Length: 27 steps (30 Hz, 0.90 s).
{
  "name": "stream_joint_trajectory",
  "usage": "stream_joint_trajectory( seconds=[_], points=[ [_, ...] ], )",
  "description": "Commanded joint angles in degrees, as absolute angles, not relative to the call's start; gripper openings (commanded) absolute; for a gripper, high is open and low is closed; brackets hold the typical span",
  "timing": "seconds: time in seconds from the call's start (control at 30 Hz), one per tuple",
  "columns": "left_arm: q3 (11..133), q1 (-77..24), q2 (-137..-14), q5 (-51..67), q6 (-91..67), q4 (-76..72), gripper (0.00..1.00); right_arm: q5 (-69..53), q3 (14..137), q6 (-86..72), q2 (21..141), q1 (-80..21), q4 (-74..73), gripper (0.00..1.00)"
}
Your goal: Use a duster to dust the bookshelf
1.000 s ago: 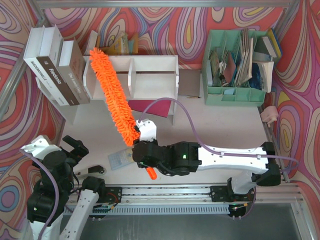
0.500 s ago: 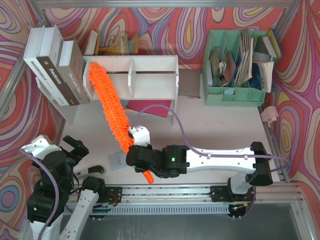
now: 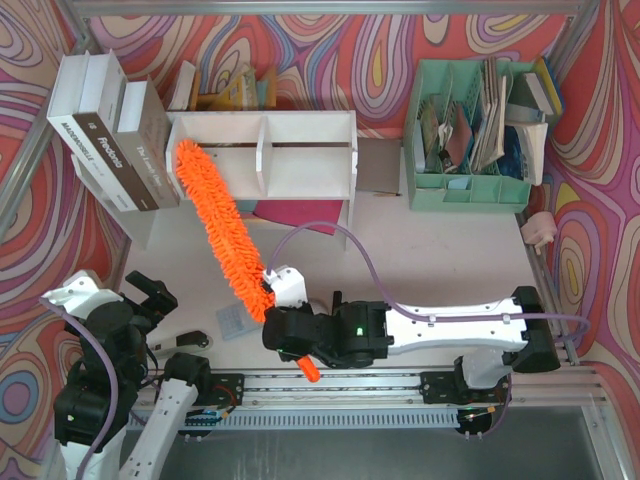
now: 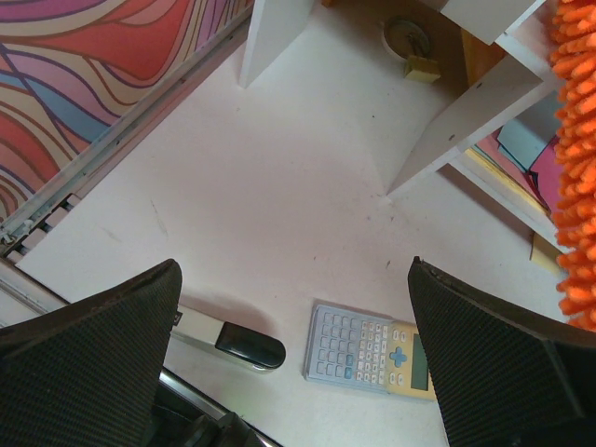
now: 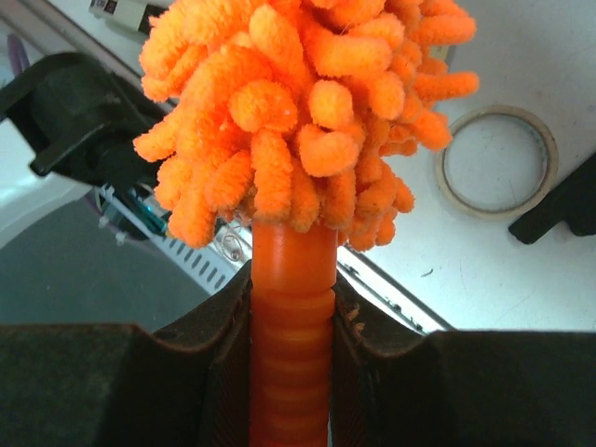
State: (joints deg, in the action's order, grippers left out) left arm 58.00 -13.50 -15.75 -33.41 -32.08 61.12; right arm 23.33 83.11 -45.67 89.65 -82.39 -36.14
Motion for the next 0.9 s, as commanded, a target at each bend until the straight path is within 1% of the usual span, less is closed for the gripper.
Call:
stream_joint_trajectory(
  seconds=[0.0, 0.27, 0.43, 0.63, 0.87],
  points=[
    [57.22, -13.1, -15.72, -33.04, -31.03, 59.86, 0.98, 22.92, 82.49, -43.74, 86.33, -85.65, -38.32, 0.0],
    [57.22, -13.1, -15.99, -33.02, -31.03, 59.94, 0.98, 24.87, 78.02, -49.0, 81.72, -87.88, -44.61, 0.0],
    [57.22, -13.1, -16.39, -33.0, -31.06, 59.94, 0.98, 28.69, 75.97, -52.4, 79.92, -87.89, -46.87, 0.0],
    [57.3, -13.1, -16.71, -33.08, -31.11, 60.03, 0.98, 35.05, 77.93, -58.0, 81.04, -87.46, -50.89, 0.0],
    [57.3, -13.05, -16.96, -33.13, -31.11, 60.03, 0.98, 36.86, 83.07, -53.6, 84.71, -84.95, -44.76, 0.0]
  ],
)
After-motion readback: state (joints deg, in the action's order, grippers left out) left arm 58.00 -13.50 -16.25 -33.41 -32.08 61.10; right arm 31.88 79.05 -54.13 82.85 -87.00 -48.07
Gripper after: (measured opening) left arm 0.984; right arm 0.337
